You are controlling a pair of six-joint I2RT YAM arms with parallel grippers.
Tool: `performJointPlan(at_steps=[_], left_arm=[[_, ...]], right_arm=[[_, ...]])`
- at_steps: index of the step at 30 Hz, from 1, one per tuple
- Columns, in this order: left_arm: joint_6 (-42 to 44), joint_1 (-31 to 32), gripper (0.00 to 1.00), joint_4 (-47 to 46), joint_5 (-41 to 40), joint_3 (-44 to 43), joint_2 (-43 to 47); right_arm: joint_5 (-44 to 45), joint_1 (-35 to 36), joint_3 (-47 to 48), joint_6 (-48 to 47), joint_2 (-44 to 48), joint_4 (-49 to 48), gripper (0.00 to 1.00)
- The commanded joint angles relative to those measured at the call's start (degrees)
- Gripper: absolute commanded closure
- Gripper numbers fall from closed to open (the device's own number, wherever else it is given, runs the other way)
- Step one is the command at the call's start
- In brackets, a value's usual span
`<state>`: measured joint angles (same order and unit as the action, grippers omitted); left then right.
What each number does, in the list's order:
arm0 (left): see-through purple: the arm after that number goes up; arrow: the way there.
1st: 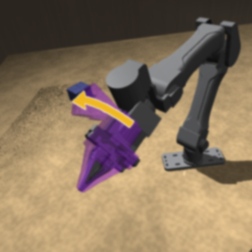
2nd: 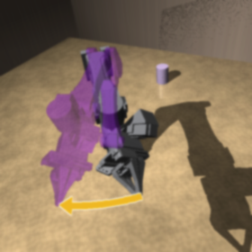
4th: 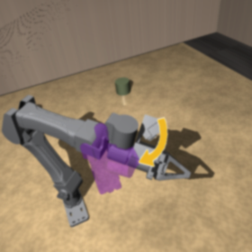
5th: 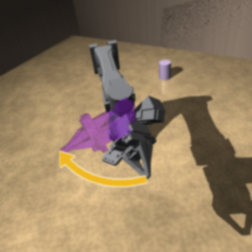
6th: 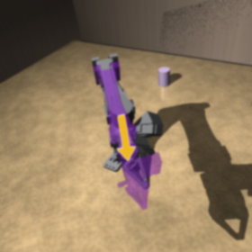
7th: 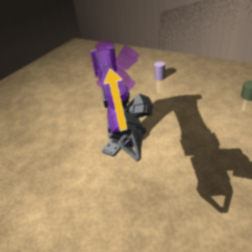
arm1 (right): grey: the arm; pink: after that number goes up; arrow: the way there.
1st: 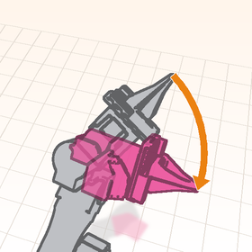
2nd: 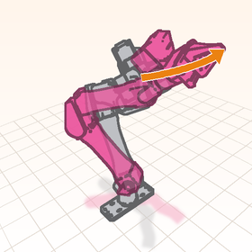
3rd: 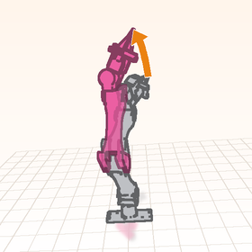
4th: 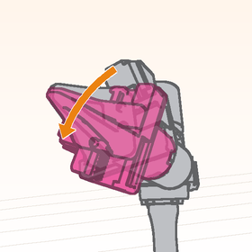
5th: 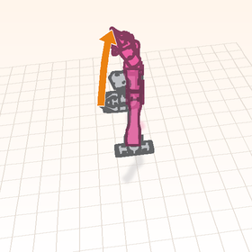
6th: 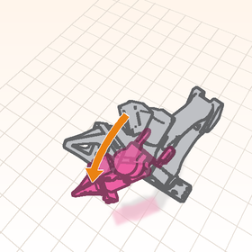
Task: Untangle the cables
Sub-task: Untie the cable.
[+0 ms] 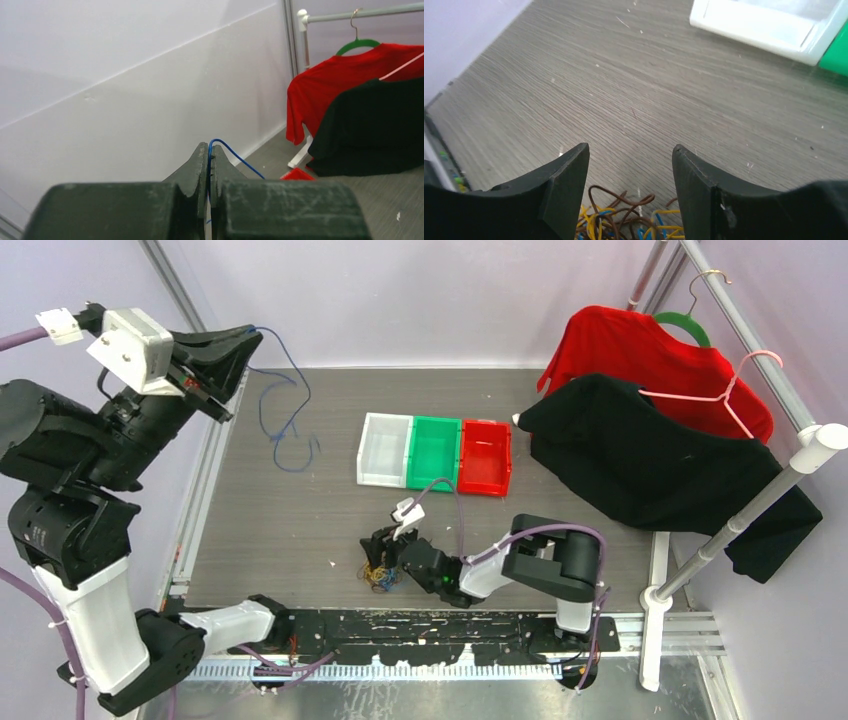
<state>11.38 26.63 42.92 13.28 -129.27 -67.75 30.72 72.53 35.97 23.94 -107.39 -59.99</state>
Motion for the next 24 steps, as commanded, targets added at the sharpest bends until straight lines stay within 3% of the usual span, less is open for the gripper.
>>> performJointPlan(at_steps=[1,5,11,17,24], left_arm=[[-0.3,0.2,1.0,-2.7,-0.7,5.3,1.5],[-1.5,0.2,1.0,-3.9,0.0,13.3,4.1],[-3.9,0.2,1.0,-5.7,2.9,24.2,7.0],[-6.1,0.3,1.0,-12.7,4.8,35.8,8.4],[-5.7,0.2,1.0,-19.0,3.7,39.5,3.7]], right_arm=[[-1.2,-0.3,1.8,0.0,10.5,2.3,0.32],[-3.0,-0.8,4.7,-0.8,17.5,9.8,0.25],[-5.0,-2.1,7.0,-4.7,23.5,13.0,0.19],[-3.3,-8.3,6.9,-0.6,26.1,16.1,0.23],[-8.2,-14.9,4.1,1.5,31.8,24.3,0.28]])
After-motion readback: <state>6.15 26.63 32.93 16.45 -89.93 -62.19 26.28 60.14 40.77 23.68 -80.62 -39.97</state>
